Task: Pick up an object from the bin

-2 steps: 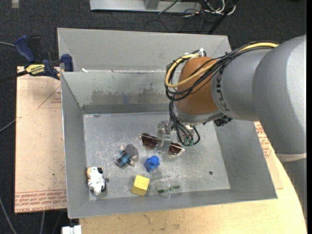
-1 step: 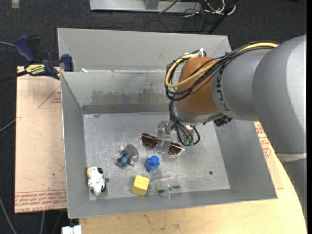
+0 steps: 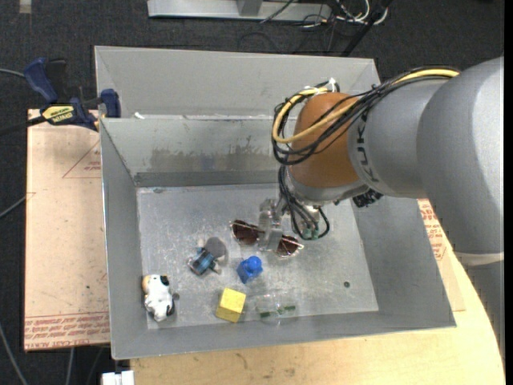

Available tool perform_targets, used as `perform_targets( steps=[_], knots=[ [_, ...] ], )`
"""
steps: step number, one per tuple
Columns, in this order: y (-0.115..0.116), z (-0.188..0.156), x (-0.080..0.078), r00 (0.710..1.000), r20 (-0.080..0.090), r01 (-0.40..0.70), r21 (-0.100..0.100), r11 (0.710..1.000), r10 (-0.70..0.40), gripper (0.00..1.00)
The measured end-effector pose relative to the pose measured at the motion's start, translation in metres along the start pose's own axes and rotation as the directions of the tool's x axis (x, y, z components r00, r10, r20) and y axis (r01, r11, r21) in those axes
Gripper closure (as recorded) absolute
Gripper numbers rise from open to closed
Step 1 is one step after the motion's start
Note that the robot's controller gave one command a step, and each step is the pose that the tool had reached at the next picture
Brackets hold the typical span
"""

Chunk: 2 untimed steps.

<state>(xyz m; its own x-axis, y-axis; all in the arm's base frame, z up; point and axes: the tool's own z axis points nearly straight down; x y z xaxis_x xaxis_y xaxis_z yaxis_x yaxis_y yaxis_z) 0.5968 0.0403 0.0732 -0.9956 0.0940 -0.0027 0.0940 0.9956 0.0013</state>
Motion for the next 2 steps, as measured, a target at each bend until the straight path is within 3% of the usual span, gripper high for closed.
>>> perform_targets(
  steps=[2],
  knots=[
    [0.0, -0.029, 0.002, 1.0, -0.01, 0.001, 0.001, 1.0, -0.001, 1.0]
  ],
)
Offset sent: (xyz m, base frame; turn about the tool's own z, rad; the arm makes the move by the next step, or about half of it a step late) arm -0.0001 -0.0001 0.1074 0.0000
